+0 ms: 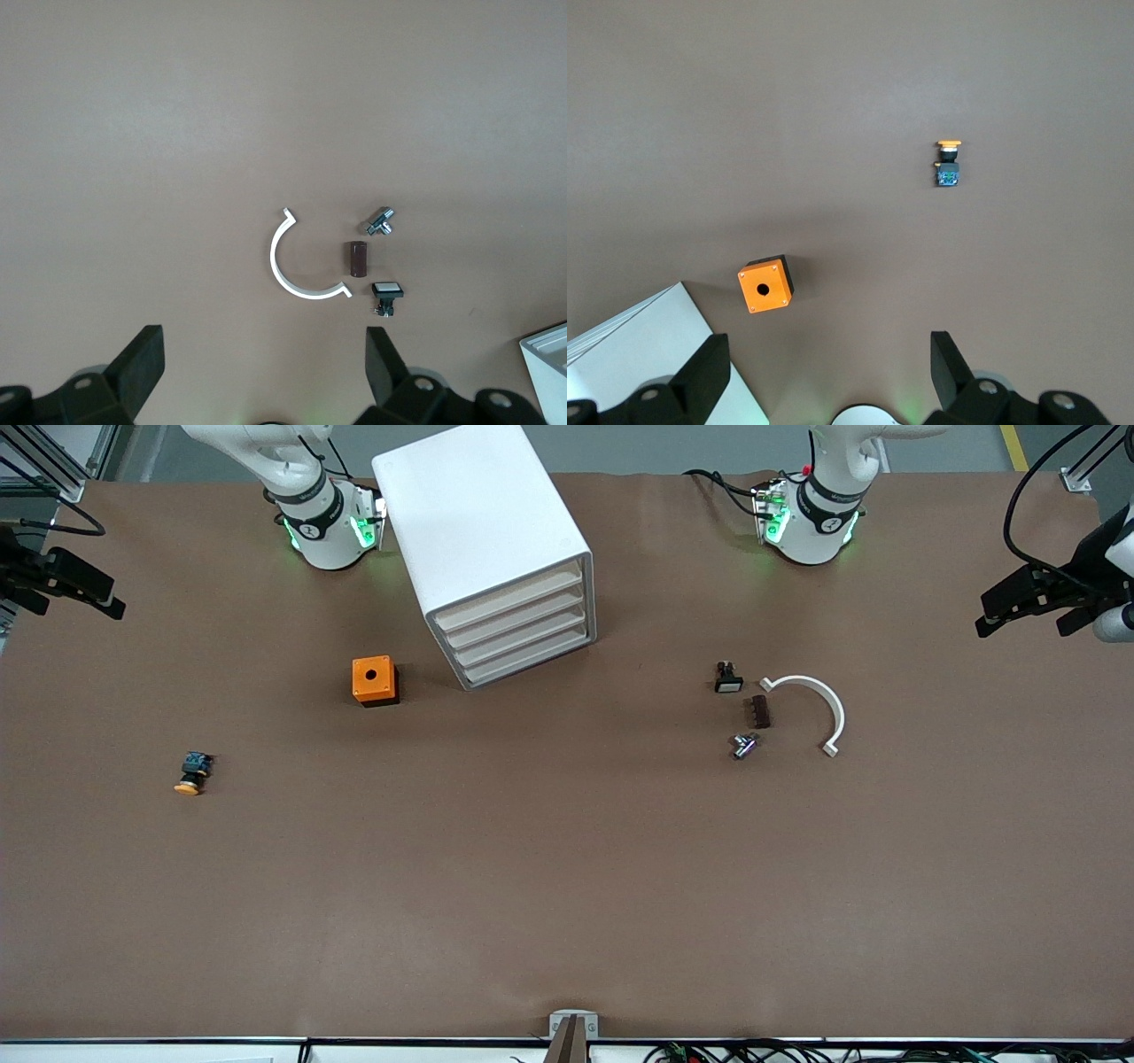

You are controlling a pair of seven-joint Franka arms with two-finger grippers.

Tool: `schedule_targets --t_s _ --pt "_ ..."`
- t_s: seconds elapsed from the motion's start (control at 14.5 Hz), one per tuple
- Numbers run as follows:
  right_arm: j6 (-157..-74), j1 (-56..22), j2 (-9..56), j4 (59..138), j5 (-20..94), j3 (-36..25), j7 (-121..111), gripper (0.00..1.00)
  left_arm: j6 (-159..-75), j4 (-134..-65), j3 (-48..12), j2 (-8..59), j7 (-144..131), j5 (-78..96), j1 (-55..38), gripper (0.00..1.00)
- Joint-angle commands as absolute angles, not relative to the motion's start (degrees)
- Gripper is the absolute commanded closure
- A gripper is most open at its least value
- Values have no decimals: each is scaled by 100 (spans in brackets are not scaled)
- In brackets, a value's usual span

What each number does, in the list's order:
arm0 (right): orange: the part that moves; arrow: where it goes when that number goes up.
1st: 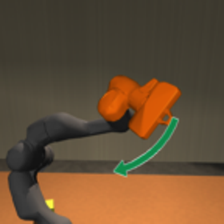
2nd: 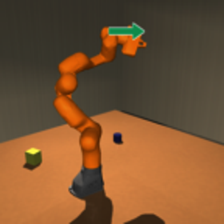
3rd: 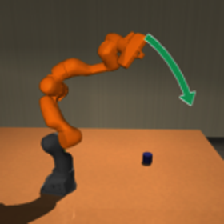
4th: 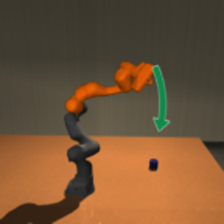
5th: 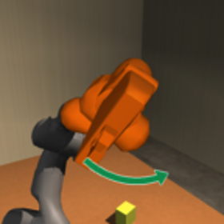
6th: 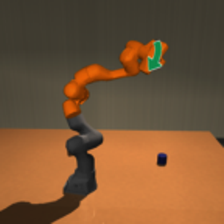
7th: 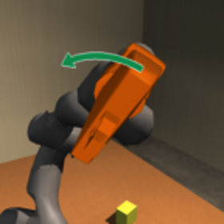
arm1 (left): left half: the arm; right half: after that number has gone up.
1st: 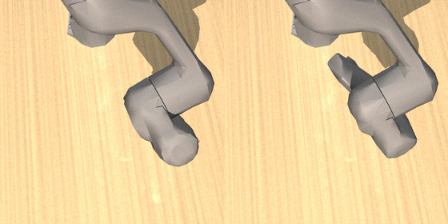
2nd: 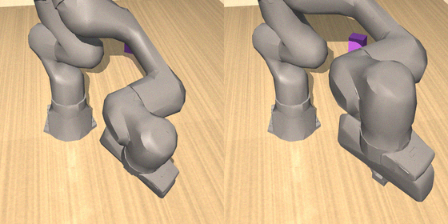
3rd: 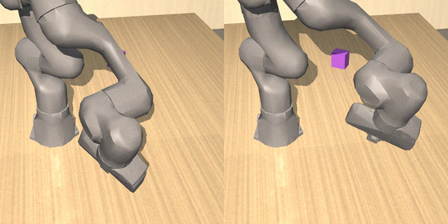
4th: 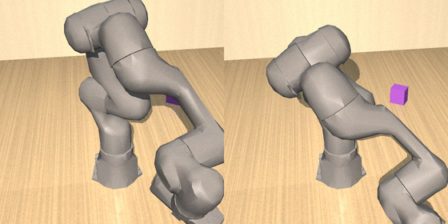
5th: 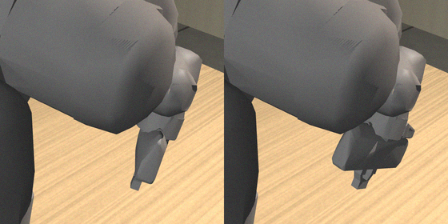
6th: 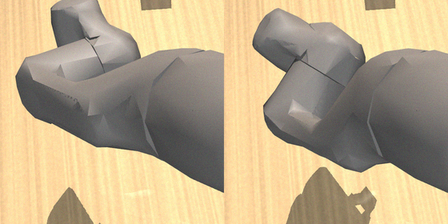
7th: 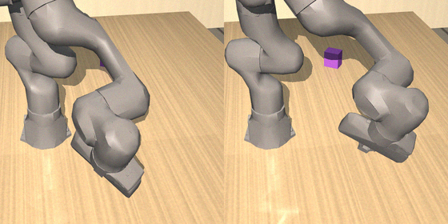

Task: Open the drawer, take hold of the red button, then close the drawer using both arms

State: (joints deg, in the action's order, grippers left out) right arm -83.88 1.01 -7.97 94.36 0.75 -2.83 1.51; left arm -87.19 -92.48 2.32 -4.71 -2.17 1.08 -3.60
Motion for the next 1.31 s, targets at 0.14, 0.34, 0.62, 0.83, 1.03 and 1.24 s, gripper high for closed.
schedule_targets --t_s 0.14,0.34,0.62,0.83,1.03,1.24 --pt "-8648 132 -844 9510 -123 -220 132 0 -8657 -9211 246 -475 -167 26 -387 0" --pt "-8657 141 -844 9501 -114 -220 132 0 -8648 -9211 246 -369 -246 35 -387 0" --pt "-8657 132 -844 9510 -114 -220 132 0 -8657 -9255 246 -45 -255 26 -422 0" --pt "-8648 141 -844 9510 -114 -220 132 0 -8692 -9272 211 385 -264 35 -527 0" --pt "-8648 141 -844 9510 -114 -220 132 0 -8876 -9272 159 834 -386 35 -659 0" --pt "-8648 149 -844 9510 -114 -220 132 0 -9166 -9272 -52 1396 -1070 35 -764 0"
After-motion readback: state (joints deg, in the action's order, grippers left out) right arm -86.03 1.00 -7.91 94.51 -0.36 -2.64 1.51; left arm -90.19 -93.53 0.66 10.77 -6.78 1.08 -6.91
